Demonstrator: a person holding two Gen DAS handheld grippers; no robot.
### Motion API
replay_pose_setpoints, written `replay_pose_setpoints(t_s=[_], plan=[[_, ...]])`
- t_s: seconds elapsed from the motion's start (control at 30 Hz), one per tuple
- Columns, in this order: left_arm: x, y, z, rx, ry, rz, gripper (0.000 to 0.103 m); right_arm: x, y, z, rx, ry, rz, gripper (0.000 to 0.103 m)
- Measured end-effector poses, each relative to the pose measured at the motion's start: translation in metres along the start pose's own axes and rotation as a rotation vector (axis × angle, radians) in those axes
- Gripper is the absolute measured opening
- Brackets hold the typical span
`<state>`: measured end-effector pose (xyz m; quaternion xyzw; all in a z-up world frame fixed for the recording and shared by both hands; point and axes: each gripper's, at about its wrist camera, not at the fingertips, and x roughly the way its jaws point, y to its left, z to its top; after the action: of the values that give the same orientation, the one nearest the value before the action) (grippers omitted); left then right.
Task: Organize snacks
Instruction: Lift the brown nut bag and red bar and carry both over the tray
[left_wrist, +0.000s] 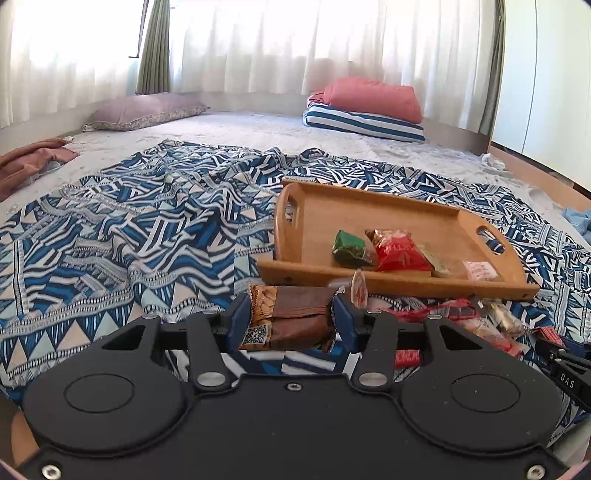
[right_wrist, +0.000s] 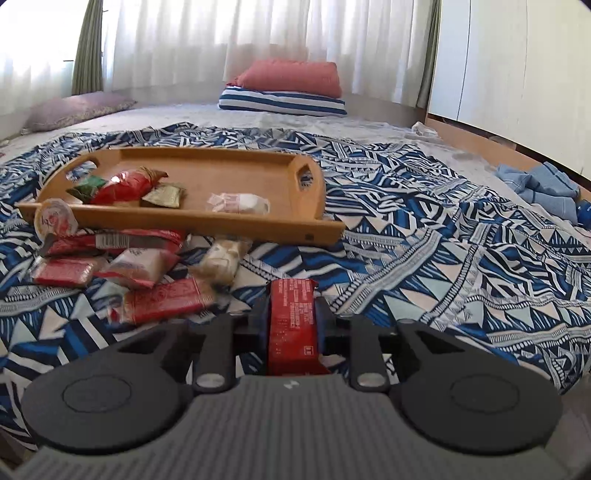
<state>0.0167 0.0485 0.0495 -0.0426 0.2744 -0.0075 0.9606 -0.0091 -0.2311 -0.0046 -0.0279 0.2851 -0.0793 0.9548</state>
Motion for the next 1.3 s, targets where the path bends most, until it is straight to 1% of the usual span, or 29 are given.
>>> replay_pose_setpoints(t_s=[0.13, 0.3, 0.57, 0.73, 0.87, 1.03, 1.3], plan=[[0.000, -0.003, 0.012, -0.006, -0.017, -0.012, 0.047, -0.003, -0.002, 0.012, 0.031, -0.027, -0.002, 0.029], [0.007, -0.009, 0.029, 0.005, -0.017, -0.025, 0.047, -0.003, -0.007, 0.030, 0.084, -0.051, 0.021, 0.029], [0.025, -0.020, 0.054, 0.026, -0.011, -0.079, 0.047, 0.008, -0.020, 0.066, 0.155, -0.080, 0.064, 0.029], [0.043, -0.026, 0.067, 0.028, -0.008, -0.099, 0.047, 0.027, -0.026, 0.082, 0.201, -0.061, 0.095, 0.029], [0.062, -0.027, 0.077, 0.023, 0.002, -0.113, 0.047, 0.042, -0.025, 0.092, 0.187, -0.050, 0.105, 0.029], [0.094, -0.026, 0.091, 0.002, 0.035, -0.127, 0.047, 0.066, -0.025, 0.106, 0.186, -0.023, 0.144, 0.029], [0.146, -0.033, 0.106, 0.009, 0.094, -0.131, 0.047, 0.105, -0.023, 0.115, 0.172, 0.041, 0.168, 0.029]])
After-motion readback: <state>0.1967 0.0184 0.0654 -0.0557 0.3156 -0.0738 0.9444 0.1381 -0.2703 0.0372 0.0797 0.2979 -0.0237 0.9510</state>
